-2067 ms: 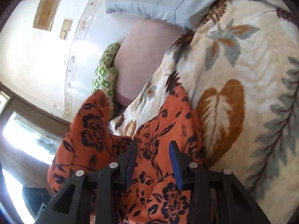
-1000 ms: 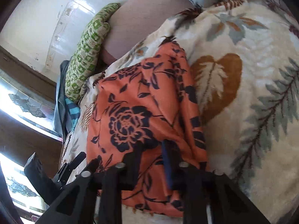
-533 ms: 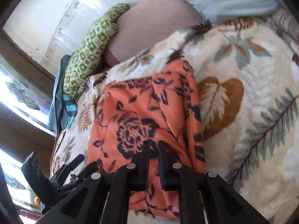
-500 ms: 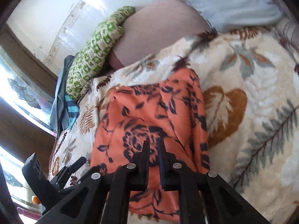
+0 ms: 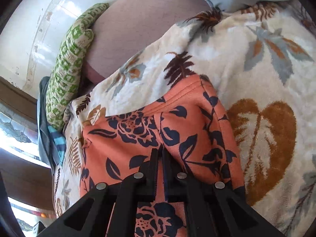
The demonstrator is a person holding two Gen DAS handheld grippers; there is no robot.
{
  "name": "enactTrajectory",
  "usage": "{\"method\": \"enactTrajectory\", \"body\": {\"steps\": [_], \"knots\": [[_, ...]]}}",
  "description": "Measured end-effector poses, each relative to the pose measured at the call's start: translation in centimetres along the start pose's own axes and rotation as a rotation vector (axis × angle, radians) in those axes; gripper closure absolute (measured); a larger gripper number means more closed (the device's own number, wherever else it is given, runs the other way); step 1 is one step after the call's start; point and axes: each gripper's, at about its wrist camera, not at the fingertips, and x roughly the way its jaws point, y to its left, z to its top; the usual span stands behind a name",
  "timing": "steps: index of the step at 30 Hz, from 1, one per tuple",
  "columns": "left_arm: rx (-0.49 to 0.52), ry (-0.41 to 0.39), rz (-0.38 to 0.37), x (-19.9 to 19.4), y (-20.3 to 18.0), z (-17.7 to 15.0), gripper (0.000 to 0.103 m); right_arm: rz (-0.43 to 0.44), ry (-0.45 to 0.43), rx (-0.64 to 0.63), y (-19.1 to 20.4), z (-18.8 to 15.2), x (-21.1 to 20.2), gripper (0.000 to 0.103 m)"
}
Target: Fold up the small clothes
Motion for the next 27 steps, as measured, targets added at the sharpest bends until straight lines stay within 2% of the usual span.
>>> {"method": "enactTrajectory", "body": {"steps": [1, 2, 5, 7, 11, 13, 16, 18, 22, 27], "knots": [[0.002, -0.002, 0.006, 0.0, -0.1, -0.1, 0.012, 0.003, -0.032, -0.041, 1.1, 0.0, -0.7, 0.092], [0.002, -0.004, 0.012, -0.1, -0.2, -0.2, 0.012, 0.047, -0.043, -0.075, 2.2, -0.1, -1.1, 0.092], [-0.020, -0.004, 0.010, 0.0, -0.1, -0.5, 0.011, 0.200, -0.014, -0.136, 5.8, -0.9, -0.9, 0.092], [-0.033, -0.007, 0.015, 0.0, 0.1, -0.7, 0.008, 0.246, 0.025, -0.204, 8.3, -1.9, 0.0, 0.092], [-0.028, -0.013, 0.038, 0.2, 0.1, -1.1, 0.004, 0.204, 0.098, -0.324, 11.0, -3.6, 3.1, 0.092], [-0.029, -0.011, 0.045, 0.3, 0.2, -1.1, 0.004, 0.170, 0.187, -0.293, 10.0, -4.0, 5.7, 0.092], [-0.012, -0.020, 0.073, 0.3, -0.1, -1.1, 0.000, 0.272, 0.212, -0.178, 7.2, -3.5, 7.1, 0.092], [-0.002, -0.024, 0.078, 0.2, -0.3, -1.2, 0.000, 0.261, 0.223, -0.152, 7.1, -2.9, 6.5, 0.092], [-0.015, -0.017, 0.071, 0.4, 0.0, -0.8, 0.000, 0.202, 0.171, -0.220, 7.9, -2.6, 3.8, 0.092], [-0.009, -0.027, 0.084, 0.4, -0.1, -0.8, 0.000, 0.187, 0.138, -0.182, 6.8, -2.9, 0.6, 0.092]]}}
